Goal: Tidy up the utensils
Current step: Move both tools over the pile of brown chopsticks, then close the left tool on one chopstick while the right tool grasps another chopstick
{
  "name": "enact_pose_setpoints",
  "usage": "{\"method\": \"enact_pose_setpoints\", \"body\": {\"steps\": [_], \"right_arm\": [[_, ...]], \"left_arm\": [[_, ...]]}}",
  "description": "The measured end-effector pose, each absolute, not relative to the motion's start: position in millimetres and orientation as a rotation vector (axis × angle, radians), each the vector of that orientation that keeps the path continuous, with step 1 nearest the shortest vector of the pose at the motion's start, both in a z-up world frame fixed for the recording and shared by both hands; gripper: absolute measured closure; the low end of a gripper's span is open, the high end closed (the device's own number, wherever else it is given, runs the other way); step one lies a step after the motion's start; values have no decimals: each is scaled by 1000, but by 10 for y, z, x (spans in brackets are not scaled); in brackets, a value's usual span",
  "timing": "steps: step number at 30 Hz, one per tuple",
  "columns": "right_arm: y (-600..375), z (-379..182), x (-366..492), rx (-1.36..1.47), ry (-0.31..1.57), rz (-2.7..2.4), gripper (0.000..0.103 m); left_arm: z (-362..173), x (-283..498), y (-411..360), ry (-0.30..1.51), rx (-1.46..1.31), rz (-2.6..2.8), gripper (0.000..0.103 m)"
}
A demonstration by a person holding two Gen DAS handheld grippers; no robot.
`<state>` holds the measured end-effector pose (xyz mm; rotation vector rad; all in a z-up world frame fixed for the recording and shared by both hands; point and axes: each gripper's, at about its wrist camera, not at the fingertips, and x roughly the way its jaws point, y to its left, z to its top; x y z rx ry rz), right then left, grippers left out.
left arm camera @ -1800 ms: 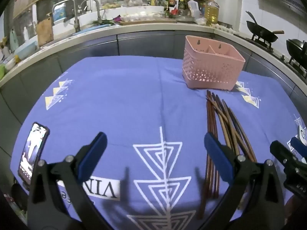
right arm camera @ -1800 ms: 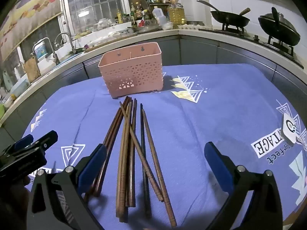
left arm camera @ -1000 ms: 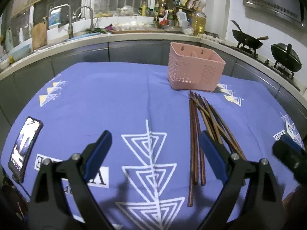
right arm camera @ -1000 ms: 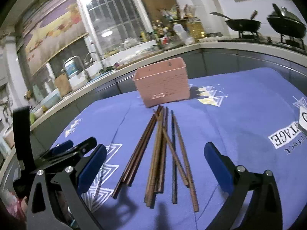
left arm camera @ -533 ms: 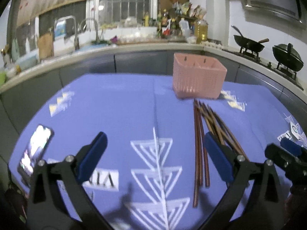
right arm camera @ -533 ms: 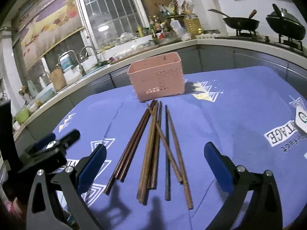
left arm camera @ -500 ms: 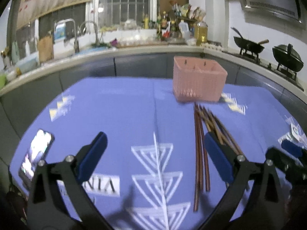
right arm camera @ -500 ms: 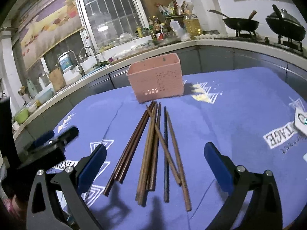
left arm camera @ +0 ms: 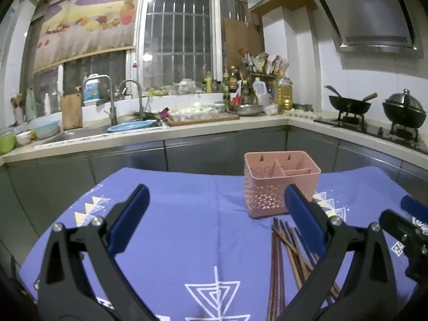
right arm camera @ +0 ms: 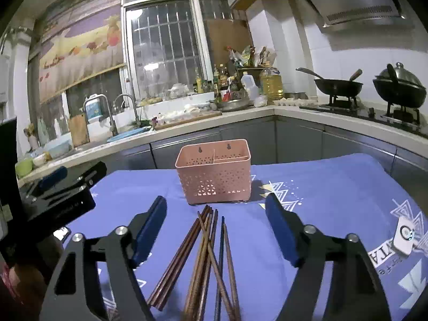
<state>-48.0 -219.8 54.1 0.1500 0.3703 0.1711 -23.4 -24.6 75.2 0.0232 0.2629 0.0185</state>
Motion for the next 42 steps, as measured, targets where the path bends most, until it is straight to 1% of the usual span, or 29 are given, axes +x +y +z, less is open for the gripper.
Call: {"method": "enact_pose_setpoints", "body": {"steps": [6, 14, 19, 22, 32, 35, 38, 40, 42], "right_arm": [[-2250, 394, -473, 209, 410, 165, 32], [-2268, 422, -490, 218, 384, 147, 32], [-2295, 410, -493, 228, 374, 143, 36], [-2290, 402, -497, 226, 366, 141, 37], [-2275, 386, -497, 224, 374, 152, 37], [-2265, 397, -485, 213, 377, 163, 42], [-2266, 390, -458, 204, 390, 172, 50], [-2262, 381, -443, 198, 401, 177, 58], [-2287, 377, -423, 197, 411, 180, 62]], "left_arm": [[671, -221, -278, 302, 32, 4, 6], [630, -189, -220, 308, 8, 21, 6], [586, -137, -136, 342, -39, 41, 6], [547, -114, -119, 360, -22, 45, 6], [506, -146, -95, 316, 50, 100, 6], [496, -147, -89, 307, 56, 96, 6], [480, -161, -62, 289, 51, 99, 6], [471, -174, -44, 282, 40, 90, 6], [464, -166, -11, 289, 22, 67, 6]]}}
